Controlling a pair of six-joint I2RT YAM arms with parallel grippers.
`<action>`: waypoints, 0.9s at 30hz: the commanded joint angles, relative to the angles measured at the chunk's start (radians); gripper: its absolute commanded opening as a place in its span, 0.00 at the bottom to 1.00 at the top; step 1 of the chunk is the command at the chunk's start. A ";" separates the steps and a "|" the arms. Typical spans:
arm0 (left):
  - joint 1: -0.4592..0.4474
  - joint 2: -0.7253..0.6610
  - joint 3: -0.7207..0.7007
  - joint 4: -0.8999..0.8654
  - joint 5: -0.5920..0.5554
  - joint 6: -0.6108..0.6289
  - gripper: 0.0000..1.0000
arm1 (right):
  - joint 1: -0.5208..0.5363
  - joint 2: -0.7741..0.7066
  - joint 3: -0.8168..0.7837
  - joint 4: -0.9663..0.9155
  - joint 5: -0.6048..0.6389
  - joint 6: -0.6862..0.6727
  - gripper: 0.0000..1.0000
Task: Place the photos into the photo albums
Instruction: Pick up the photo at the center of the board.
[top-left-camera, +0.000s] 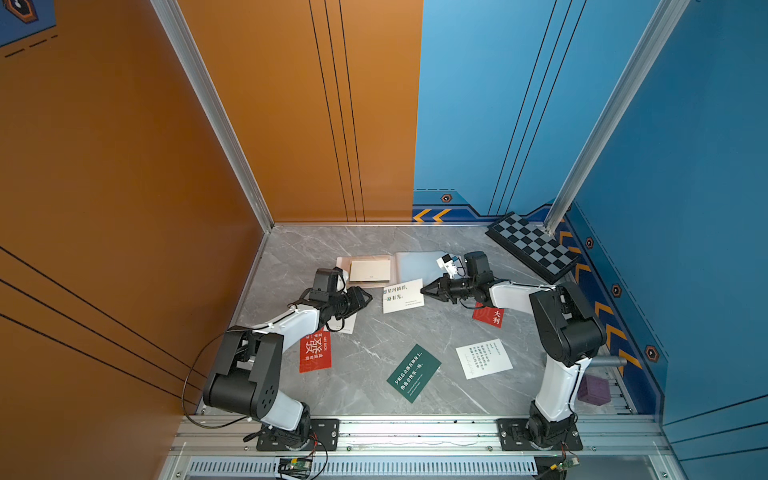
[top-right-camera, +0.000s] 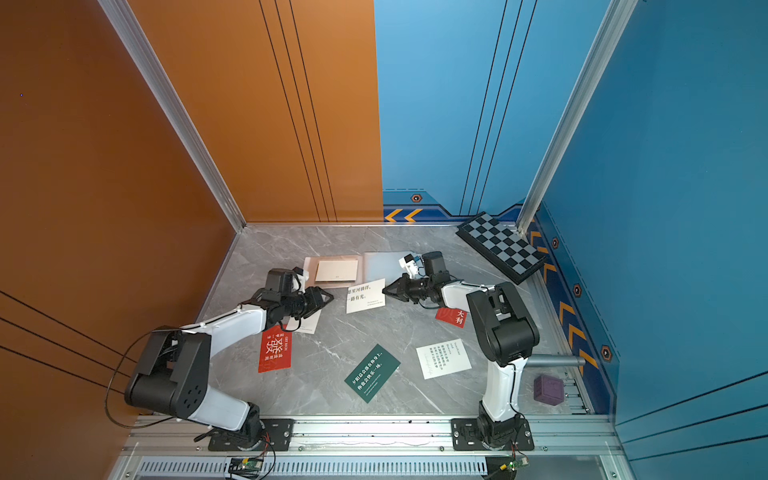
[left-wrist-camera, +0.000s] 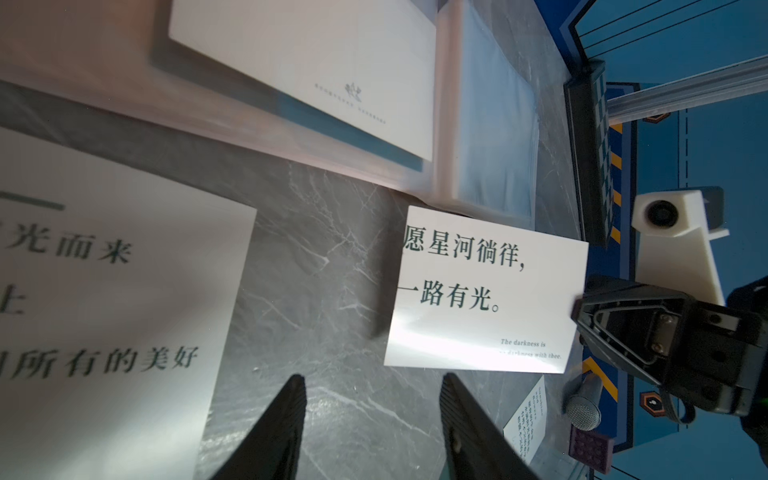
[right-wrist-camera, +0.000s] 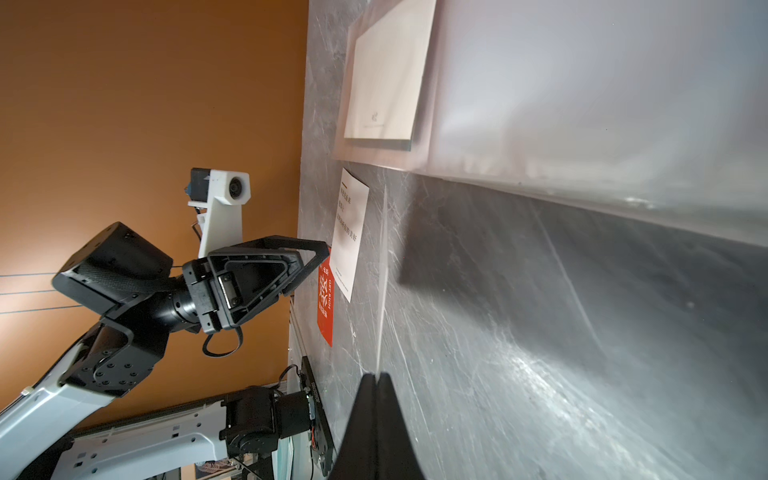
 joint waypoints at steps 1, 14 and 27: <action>0.014 -0.017 0.005 0.000 0.022 0.003 0.54 | -0.014 -0.068 -0.005 0.065 -0.014 0.035 0.02; 0.072 0.000 0.149 -0.122 0.068 0.052 0.54 | -0.031 -0.087 0.019 0.106 0.075 0.082 0.02; 0.128 -0.011 0.343 -0.345 0.078 0.078 0.54 | -0.055 -0.049 0.141 0.015 0.120 0.099 0.02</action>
